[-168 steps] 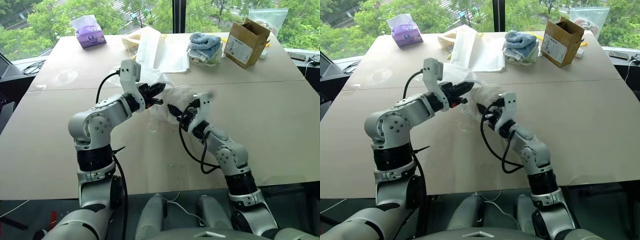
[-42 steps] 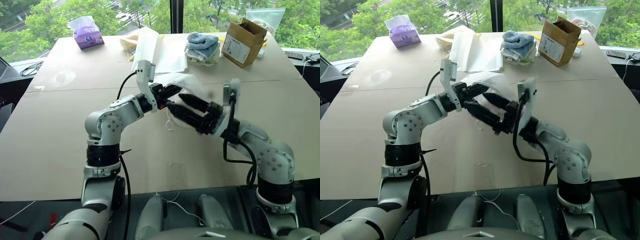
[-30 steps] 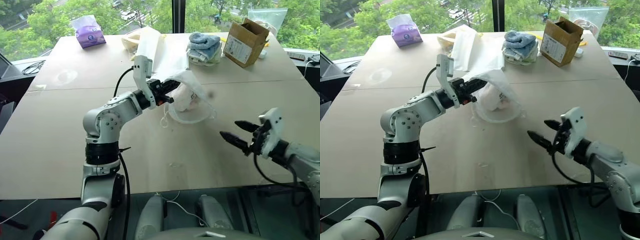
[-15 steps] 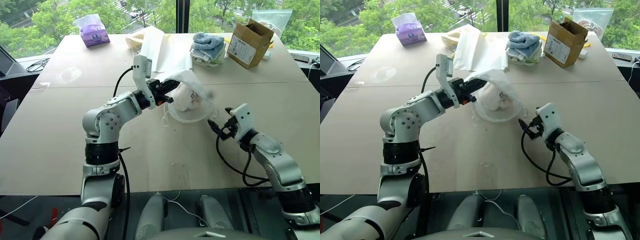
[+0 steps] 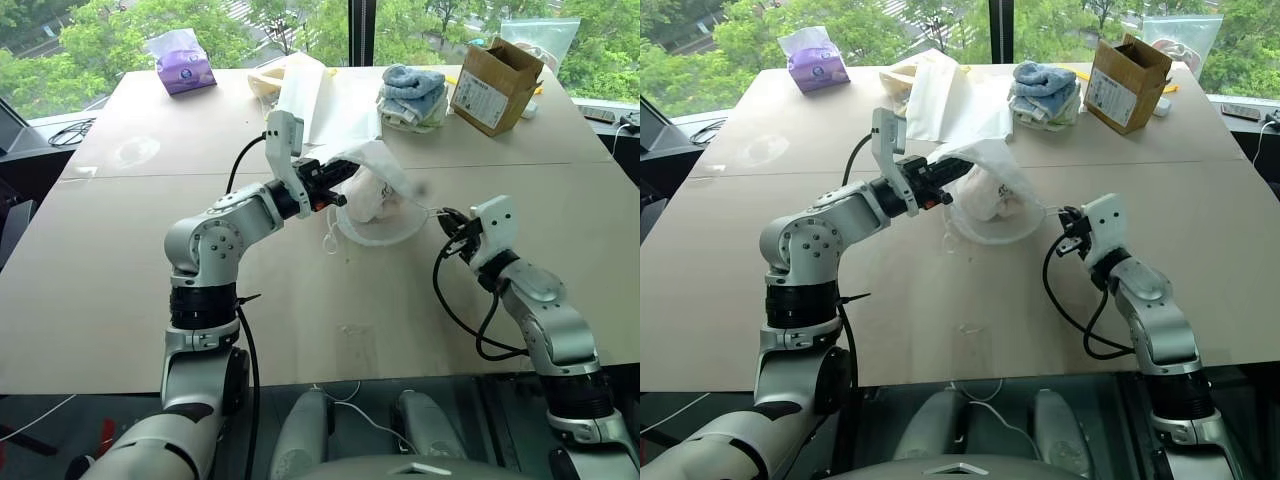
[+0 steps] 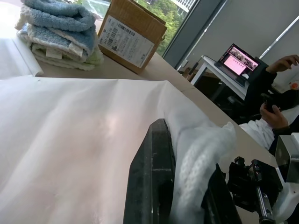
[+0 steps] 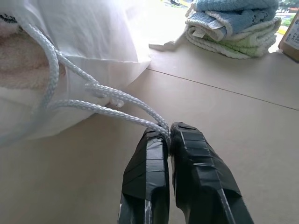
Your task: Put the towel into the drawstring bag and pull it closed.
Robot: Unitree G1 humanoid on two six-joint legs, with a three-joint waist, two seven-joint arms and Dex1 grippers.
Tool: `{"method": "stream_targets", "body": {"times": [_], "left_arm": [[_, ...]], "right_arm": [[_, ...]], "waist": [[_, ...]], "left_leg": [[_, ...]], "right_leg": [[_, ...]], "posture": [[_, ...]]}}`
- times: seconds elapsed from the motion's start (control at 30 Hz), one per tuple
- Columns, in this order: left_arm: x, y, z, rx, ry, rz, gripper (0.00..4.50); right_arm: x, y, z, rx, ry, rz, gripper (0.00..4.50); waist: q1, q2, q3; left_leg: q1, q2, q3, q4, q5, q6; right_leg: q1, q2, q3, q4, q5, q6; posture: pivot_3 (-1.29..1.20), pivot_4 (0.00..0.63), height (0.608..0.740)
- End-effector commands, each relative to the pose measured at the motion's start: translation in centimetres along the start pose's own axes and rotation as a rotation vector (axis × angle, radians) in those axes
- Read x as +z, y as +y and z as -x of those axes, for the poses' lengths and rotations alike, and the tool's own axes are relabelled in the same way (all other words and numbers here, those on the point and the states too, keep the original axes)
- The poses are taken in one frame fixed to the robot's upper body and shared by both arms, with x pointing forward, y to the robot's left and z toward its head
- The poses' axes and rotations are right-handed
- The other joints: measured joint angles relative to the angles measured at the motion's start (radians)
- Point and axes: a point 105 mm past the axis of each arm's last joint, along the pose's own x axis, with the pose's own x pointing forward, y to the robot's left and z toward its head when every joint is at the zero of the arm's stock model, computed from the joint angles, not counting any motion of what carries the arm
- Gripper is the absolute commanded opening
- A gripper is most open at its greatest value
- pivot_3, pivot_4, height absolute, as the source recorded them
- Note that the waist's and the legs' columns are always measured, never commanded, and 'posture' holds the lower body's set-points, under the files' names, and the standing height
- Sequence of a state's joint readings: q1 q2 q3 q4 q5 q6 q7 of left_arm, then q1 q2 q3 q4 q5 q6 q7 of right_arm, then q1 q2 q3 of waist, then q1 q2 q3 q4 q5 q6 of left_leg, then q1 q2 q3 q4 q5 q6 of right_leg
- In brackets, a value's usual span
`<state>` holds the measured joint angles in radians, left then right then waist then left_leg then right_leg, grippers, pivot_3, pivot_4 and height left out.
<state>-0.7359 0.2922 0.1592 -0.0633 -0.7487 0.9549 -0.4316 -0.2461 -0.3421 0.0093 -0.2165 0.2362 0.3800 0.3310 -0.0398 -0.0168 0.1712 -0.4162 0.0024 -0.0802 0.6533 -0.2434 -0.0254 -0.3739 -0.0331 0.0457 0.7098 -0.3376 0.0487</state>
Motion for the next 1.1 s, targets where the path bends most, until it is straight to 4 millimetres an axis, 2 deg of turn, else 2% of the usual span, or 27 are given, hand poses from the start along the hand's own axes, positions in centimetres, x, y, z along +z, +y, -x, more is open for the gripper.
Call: {"method": "stream_targets", "body": {"times": [0.03,0.17,0.23,0.33,0.4,0.5,0.57,0.6,0.7,0.77,0.8,0.87,0.97,1.1], "left_arm": [[1.0,-0.1,0.3,-0.003,-0.033,-0.027,0.0],[1.0,0.3,0.4,0.023,-0.032,-0.017,0.0],[0.5,1.2,0.2,0.077,0.001,-0.051,0.0],[0.1,2.1,-0.6,0.102,0.003,-0.1,0.0],[0.2,2.3,-2.0,0.083,-0.007,-0.143,0.0],[1.0,1.9,-4.5,0.028,-0.033,-0.238,0.0],[1.7,1.3,-5.7,-0.012,-0.06,-0.267,0.59],[2.1,0.7,-6.2,-0.04,-0.071,-0.278,0.65],[3.3,-1.1,-6.8,-0.13,-0.112,-0.327,1.76],[3.7,-2.2,-6.3,-0.192,-0.132,-0.354,2.59],[3.7,-2.7,-5.9,-0.223,-0.136,-0.364,3.15],[2.9,-3.1,-4.6,-0.268,-0.106,-0.388,3.97],[1.1,-3.0,-2.3,-0.298,-0.031,-0.415,3.97],[1.1,-3.2,0.7,-0.315,-0.067,-0.38,3.97]], "right_arm": [[2.3,-1.5,0.7,-0.094,-0.114,-0.022,0.02],[5.1,-3.8,1.2,-0.248,-0.274,-0.113,0.02],[7.4,-3.8,1.0,-0.266,-0.331,-0.031,0.02],[10.4,-1.7,-0.3,-0.203,-0.396,-0.006,0.02],[11.2,-0.4,-1.0,-0.16,-0.407,0.004,0.02],[11.3,0.2,-1.2,-0.139,-0.409,0.013,0.02],[11.2,0.3,-1.2,-0.137,-0.406,0.021,0.0],[11.3,0.2,-1.1,-0.139,-0.409,0.03,0.0],[12.4,-0.1,-0.6,-0.159,-0.439,0.033,0.0],[13.1,-0.2,-0.5,-0.172,-0.459,0.028,0.0],[13.4,-0.3,-0.5,-0.177,-0.466,0.025,0.0],[13.7,-0.2,-0.5,-0.183,-0.47,0.021,0.0],[13.5,-0.3,-0.7,-0.196,-0.461,0.01,0.0],[13.2,-0.9,-0.9,-0.221,-0.452,-0.011,0.0]], "waist": [[0.0,0.0,0.0],[-0.001,0.0,0.0],[-0.003,0.0,0.0],[-0.005,0.001,0.0],[-0.003,0.001,0.0],[0.011,0.0,0.0],[0.017,0.0,0.0],[0.016,0.0,0.0],[0.009,0.0,0.0],[-0.002,0.0,0.0],[-0.008,0.0,0.0],[-0.021,0.001,0.0],[-0.035,0.001,-0.001],[-0.031,0.001,0.0]], "left_leg": [[0.0,0.0,0.0,0.0,0.0,0.0],[0.0,0.0,0.0,0.0,0.0,0.0],[0.0,0.0,0.001,0.0,0.0,0.0],[0.001,0.0,0.001,0.0,0.0,0.0],[0.001,0.0,0.002,0.0,0.0,0.0],[0.0,-0.001,0.002,0.0,0.0,0.0],[-0.003,-0.002,0.003,0.001,0.0,0.0],[-0.003,-0.002,0.003,0.001,0.0,0.0],[-0.003,-0.002,0.002,0.0,0.0,0.0],[-0.003,-0.002,0.002,-0.001,0.0,0.0],[-0.003,-0.002,0.002,-0.001,0.0,0.0],[-0.002,-0.001,0.002,-0.002,0.0,0.0],[0.001,0.0,0.002,-0.003,0.0,0.0],[0.0,0.001,0.002,-0.002,0.0,0.0]], "right_leg": [[0.0,0.0,0.0,0.0,0.0,0.0],[0.0,0.0,0.0,0.0,0.0,0.0],[0.0,0.0,0.001,0.001,0.0,0.0],[-0.001,0.0,0.001,0.001,0.0,0.0],[-0.001,0.001,0.001,0.002,0.0,0.0],[-0.001,0.001,-0.002,0.001,0.0,0.0],[-0.001,-0.001,-0.003,0.0,0.0,0.0],[-0.001,-0.001,-0.002,-0.001,0.0,0.0],[-0.002,-0.002,-0.002,-0.001,0.0,0.0],[-0.002,-0.001,-0.002,0.0,0.0,0.0],[-0.002,-0.001,-0.002,0.0,0.0,0.0],[-0.004,0.0,0.001,0.001,0.0,0.0],[-0.003,0.0,0.003,0.002,0.0,0.0],[-0.004,0.0,0.004,0.004,0.0,0.0]], "posture": [[0.0,0.15,0.74],[0.0,0.15,0.74],[0.0,0.15,0.74],[0.0,0.15,0.74],[0.0,0.15,0.74],[0.0,0.15,0.74],[0.0,0.15,0.74],[0.0,0.15,0.74],[0.0,0.15,0.74],[0.0,0.15,0.74],[0.0,0.15,0.74],[0.0,0.15,0.74],[0.0,0.15,0.74],[0.0,0.15,0.74]]}}
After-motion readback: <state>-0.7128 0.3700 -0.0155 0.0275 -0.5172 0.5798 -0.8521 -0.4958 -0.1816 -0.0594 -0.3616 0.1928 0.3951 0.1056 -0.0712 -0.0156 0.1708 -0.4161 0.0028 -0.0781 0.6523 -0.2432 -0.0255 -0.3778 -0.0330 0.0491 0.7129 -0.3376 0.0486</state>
